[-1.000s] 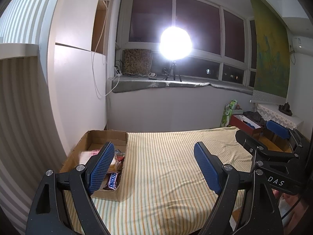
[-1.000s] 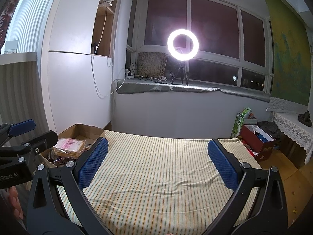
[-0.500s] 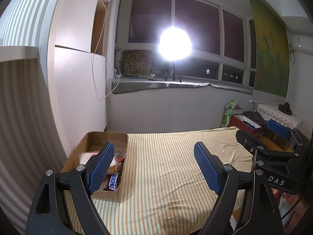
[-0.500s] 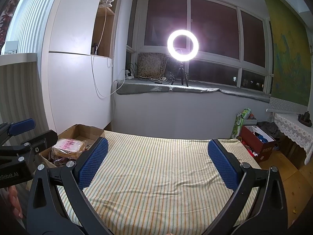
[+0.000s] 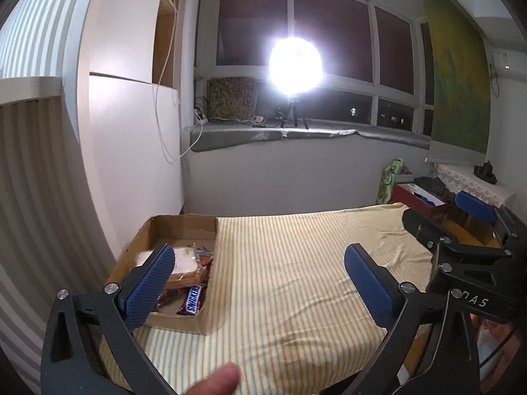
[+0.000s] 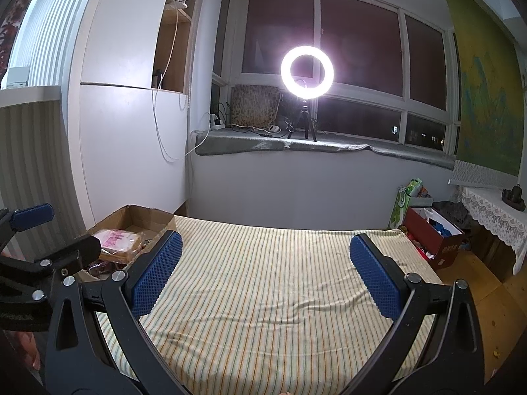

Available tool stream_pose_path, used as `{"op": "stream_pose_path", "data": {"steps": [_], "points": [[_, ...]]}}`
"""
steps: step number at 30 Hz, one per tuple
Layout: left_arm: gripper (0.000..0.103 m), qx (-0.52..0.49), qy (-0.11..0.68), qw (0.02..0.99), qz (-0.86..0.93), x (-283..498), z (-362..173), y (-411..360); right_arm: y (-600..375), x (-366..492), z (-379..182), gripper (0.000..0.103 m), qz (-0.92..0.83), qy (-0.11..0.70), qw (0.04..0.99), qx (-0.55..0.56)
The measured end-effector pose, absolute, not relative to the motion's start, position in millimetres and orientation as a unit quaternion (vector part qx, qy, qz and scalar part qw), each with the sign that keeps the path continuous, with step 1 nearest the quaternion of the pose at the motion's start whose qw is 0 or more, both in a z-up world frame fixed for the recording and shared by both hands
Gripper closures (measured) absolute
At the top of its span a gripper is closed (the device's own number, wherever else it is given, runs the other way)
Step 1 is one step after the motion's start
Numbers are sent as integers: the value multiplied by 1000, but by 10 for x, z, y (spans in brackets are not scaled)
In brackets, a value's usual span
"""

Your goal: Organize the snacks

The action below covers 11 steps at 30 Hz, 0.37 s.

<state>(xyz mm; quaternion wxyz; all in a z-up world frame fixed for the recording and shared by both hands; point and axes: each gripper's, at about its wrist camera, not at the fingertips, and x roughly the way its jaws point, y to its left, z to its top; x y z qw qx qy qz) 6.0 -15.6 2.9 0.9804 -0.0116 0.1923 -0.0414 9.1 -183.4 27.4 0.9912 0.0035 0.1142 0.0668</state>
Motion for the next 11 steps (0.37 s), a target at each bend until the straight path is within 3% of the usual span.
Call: {"op": "stream_pose_path", "data": {"steps": [11], "points": [[1,-22,193,980,-41,85,-56,-133,-1861,99,237,0,67,119,991,5]]}}
